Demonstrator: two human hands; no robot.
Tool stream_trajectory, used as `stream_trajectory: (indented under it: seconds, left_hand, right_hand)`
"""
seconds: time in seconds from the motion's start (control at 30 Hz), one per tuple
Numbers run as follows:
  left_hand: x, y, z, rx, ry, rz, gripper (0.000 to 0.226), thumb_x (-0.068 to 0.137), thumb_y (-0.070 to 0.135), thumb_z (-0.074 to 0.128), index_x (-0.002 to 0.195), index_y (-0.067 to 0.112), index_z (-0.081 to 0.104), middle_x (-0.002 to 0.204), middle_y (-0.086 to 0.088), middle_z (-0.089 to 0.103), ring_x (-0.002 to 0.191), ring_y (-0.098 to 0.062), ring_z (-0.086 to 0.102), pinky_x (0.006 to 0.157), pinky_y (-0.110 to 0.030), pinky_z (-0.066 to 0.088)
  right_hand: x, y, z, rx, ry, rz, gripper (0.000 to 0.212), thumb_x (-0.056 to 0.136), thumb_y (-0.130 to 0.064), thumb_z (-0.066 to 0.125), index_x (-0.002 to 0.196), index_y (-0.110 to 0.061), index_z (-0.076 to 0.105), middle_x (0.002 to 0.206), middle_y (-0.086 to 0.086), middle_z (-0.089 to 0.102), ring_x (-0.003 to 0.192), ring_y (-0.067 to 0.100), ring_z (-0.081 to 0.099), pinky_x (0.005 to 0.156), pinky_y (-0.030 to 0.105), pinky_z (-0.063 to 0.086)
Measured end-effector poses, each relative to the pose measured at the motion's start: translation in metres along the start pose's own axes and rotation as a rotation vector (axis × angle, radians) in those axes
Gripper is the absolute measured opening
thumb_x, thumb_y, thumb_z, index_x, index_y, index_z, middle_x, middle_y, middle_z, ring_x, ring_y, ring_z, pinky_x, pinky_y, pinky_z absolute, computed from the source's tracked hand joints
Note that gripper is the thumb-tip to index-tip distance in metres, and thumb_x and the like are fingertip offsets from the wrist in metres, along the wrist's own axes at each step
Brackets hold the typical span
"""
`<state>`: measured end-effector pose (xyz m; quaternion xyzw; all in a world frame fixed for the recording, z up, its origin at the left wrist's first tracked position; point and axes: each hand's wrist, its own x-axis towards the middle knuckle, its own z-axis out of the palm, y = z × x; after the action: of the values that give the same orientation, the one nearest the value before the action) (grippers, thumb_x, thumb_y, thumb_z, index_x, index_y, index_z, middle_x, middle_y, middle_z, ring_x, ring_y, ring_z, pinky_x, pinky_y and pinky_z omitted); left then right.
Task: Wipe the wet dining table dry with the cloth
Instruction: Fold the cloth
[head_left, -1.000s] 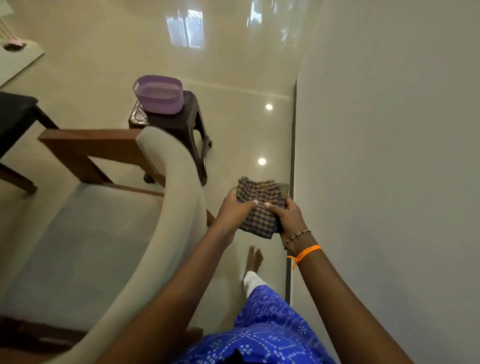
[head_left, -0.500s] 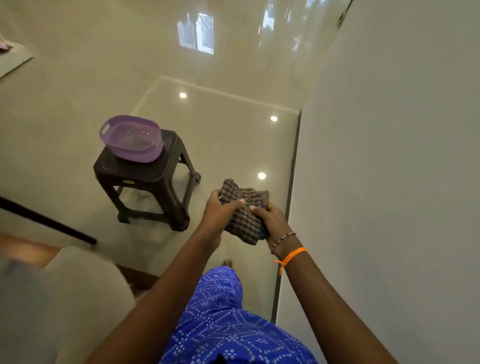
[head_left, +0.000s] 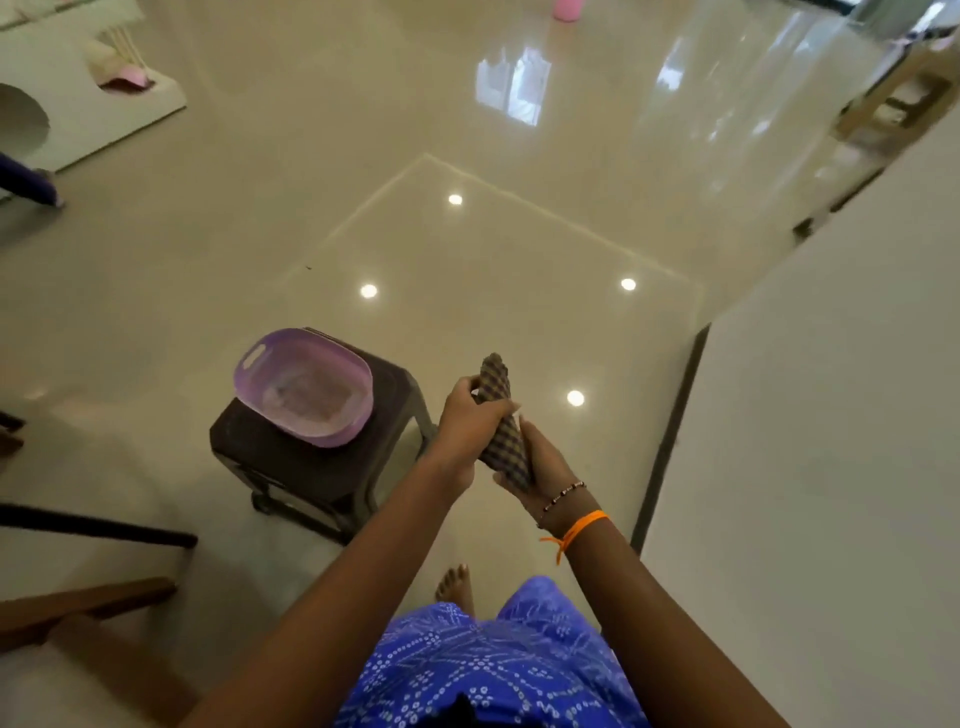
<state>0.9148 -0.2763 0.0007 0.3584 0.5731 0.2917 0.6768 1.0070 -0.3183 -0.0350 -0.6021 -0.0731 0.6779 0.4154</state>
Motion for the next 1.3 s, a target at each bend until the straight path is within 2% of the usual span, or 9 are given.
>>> stream_trajectory:
  seconds: [0.07, 0.13, 0.27, 0.57, 0.63, 0.7, 0.8, 1.17, 1.3]
  left_hand:
    - [0.029, 0.023, -0.004, -0.030, 0.035, -0.014, 0.049, 0.083, 0.017, 0.064, 0.128, 0.014, 0.043, 0.113, -0.007, 0.058, 0.104, -0.025, 0.057, 0.088, -0.039, 0.050]
    - [0.060, 0.045, -0.011, -0.078, 0.056, -0.024, 0.047, 0.084, 0.017, 0.064, 0.127, 0.014, 0.044, 0.114, -0.007, 0.059, 0.104, -0.024, 0.058, 0.089, -0.040, 0.050]
    - [0.121, 0.084, -0.029, -0.095, 0.114, -0.005, 0.046, 0.082, 0.021, 0.066, 0.124, 0.012, 0.049, 0.112, -0.009, 0.062, 0.098, -0.023, 0.061, 0.076, -0.030, 0.052]
    - [0.290, 0.184, -0.068, -0.204, 0.301, -0.067, 0.027, 0.086, 0.028, 0.061, 0.109, 0.016, 0.054, 0.098, -0.002, 0.063, 0.086, -0.016, 0.060, 0.062, -0.026, 0.045]
    - [0.319, 0.204, -0.080, -0.280, 0.353, -0.065, 0.030, 0.085, 0.028, 0.062, 0.111, 0.017, 0.054, 0.100, -0.003, 0.064, 0.089, -0.017, 0.061, 0.064, -0.027, 0.048]
    - [0.336, 0.214, -0.093, -0.350, 0.393, -0.072, 0.035, 0.084, 0.025, 0.064, 0.116, 0.014, 0.054, 0.105, -0.007, 0.066, 0.091, -0.020, 0.064, 0.066, -0.029, 0.050]
    - [0.353, 0.219, -0.114, -0.491, 0.479, -0.041, 0.040, 0.082, 0.018, 0.064, 0.121, 0.013, 0.053, 0.110, -0.009, 0.067, 0.091, -0.020, 0.065, 0.063, -0.028, 0.051]
    - [0.374, 0.251, -0.231, -0.777, 0.842, 0.011, 0.023, 0.086, 0.010, 0.054, 0.108, 0.010, 0.060, 0.087, -0.005, 0.069, 0.073, -0.017, 0.065, 0.055, -0.022, 0.051]
    - [0.387, 0.257, -0.303, -0.815, 0.935, -0.022, 0.025, 0.085, 0.005, 0.049, 0.108, 0.006, 0.060, 0.091, -0.011, 0.068, 0.075, -0.024, 0.064, 0.061, -0.029, 0.051]
  right_hand:
    - [0.027, -0.022, 0.016, 0.107, -0.055, 0.052, 0.040, 0.098, -0.044, 0.036, 0.099, -0.013, 0.061, 0.092, 0.008, 0.063, 0.080, 0.017, 0.059, 0.068, 0.028, 0.046]
    - [0.057, -0.047, 0.031, 0.155, -0.113, 0.107, 0.040, 0.095, -0.045, 0.040, 0.095, -0.013, 0.063, 0.084, 0.007, 0.065, 0.070, 0.017, 0.060, 0.063, 0.027, 0.045]
    - [0.117, -0.101, 0.061, 0.144, -0.245, 0.167, 0.049, 0.096, -0.039, 0.036, 0.080, -0.008, 0.070, 0.063, 0.007, 0.070, 0.042, 0.016, 0.061, 0.038, 0.017, 0.045]
    - [0.272, -0.233, 0.145, -0.168, -0.324, 0.277, 0.045, 0.096, -0.038, 0.037, 0.072, -0.011, 0.064, 0.047, 0.000, 0.058, 0.033, 0.010, 0.049, 0.033, 0.011, 0.031]
    - [0.300, -0.264, 0.169, -0.210, -0.358, 0.275, 0.039, 0.098, -0.034, 0.037, 0.081, -0.010, 0.063, 0.053, 0.001, 0.065, 0.038, 0.012, 0.058, 0.034, 0.015, 0.041]
    - [0.320, -0.286, 0.190, -0.210, -0.403, 0.269, 0.033, 0.096, -0.025, 0.037, 0.093, -0.006, 0.064, 0.072, 0.008, 0.072, 0.060, 0.019, 0.069, 0.054, 0.026, 0.056]
    - [0.339, -0.308, 0.227, -0.291, -0.432, 0.295, 0.033, 0.088, -0.020, 0.040, 0.110, -0.004, 0.059, 0.098, 0.014, 0.065, 0.085, 0.030, 0.062, 0.079, 0.040, 0.049]
    - [0.380, -0.302, 0.379, -0.520, -0.638, 0.401, 0.032, 0.083, -0.022, 0.041, 0.095, -0.006, 0.066, 0.085, 0.011, 0.070, 0.073, 0.025, 0.066, 0.063, 0.030, 0.054]
    - [0.402, -0.283, 0.454, -0.587, -0.716, 0.474, 0.032, 0.089, -0.022, 0.040, 0.098, -0.005, 0.066, 0.092, 0.013, 0.071, 0.082, 0.027, 0.066, 0.078, 0.038, 0.053]
